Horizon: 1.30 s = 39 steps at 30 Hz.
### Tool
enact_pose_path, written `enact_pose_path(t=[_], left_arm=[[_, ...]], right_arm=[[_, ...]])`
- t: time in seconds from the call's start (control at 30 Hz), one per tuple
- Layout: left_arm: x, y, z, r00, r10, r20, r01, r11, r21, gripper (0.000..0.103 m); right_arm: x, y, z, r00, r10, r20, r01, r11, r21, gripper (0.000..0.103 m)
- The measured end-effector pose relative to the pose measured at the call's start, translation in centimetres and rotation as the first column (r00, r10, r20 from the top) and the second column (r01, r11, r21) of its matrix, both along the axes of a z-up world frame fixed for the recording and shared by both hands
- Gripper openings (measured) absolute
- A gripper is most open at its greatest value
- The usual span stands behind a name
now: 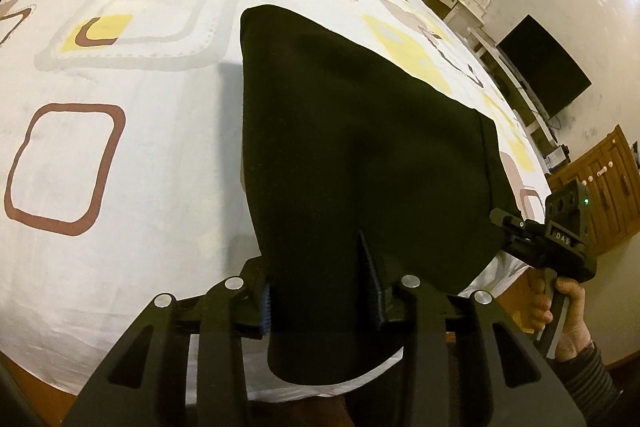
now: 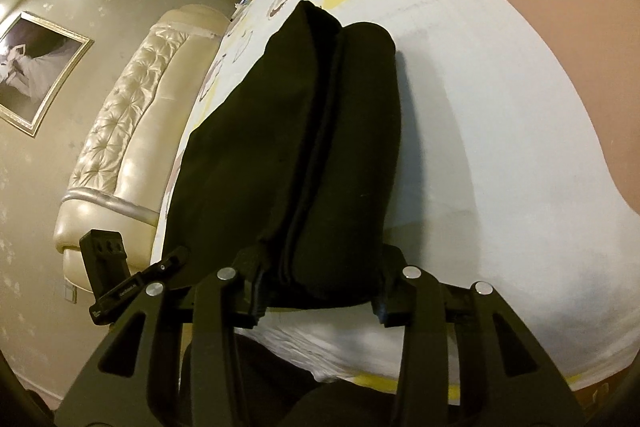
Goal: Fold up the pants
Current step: 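Grasp the pants end with the left gripper while the right gripper holds it, then lift the pants end with both grippers and fold it over the rest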
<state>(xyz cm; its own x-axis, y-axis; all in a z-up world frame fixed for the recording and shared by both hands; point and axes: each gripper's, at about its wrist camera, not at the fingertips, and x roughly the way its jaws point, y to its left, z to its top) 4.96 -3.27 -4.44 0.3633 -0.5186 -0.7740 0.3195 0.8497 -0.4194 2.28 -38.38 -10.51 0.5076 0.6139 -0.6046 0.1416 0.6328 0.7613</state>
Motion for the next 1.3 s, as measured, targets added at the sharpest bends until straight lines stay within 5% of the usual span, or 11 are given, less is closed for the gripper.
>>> enact_pose_path(t=[0.3, 0.47, 0.6, 0.77, 1.0, 1.1, 1.13, 1.3], left_arm=[[0.2, 0.0, -0.2, 1.0, 0.004, -0.007, -0.004, 1.0, -0.006, 0.041], [0.3, 0.4, -0.4, 1.0, 0.004, -0.005, -0.004, 1.0, -0.025, 0.057], [0.5, 1.7, -0.2, 1.0, -0.014, 0.005, 0.014, 0.996, -0.087, 0.076], [3.0, 3.5, -0.6, 0.998, 0.013, -0.063, -0.027, 0.972, -0.231, 0.081], [6.5, 3.2, -3.2, 0.987, 0.044, -0.157, -0.086, 0.958, -0.273, 0.08], [6.7, 2.4, -3.0, 0.992, 0.026, -0.125, -0.054, 0.974, -0.222, 0.062], [6.7, 2.1, -2.9, 0.992, 0.016, -0.122, -0.042, 0.976, -0.213, 0.05], [6.2, 1.2, -1.7, 0.997, 0.019, -0.074, -0.03, 0.989, -0.146, 0.033]], right_arm=[[0.2, 0.5, 0.3, 1.0, -0.003, 0.001, 0.003, 1.0, 0.007, 0.041], [0.0, 0.0, -0.1, 1.0, -0.006, 0.001, 0.006, 1.0, 0.029, 0.046], [0.0, -0.9, 0.2, 1.0, -0.001, 0.0, 0.001, 0.998, 0.069, 0.054], [0.9, -2.5, 0.0, 0.999, -0.032, 0.003, 0.031, 0.989, 0.142, 0.065], [4.6, -2.6, -0.6, 1.0, -0.007, -0.011, 0.008, 0.991, 0.136, 0.071], [5.4, -1.4, -0.6, 0.999, 0.039, -0.015, -0.038, 0.997, 0.066, 0.063], [5.5, -1.1, -0.7, 0.999, 0.051, -0.015, -0.05, 0.997, 0.058, 0.052], [5.2, -0.3, -0.3, 1.0, 0.017, 0.022, -0.019, 0.997, 0.072, 0.037]])
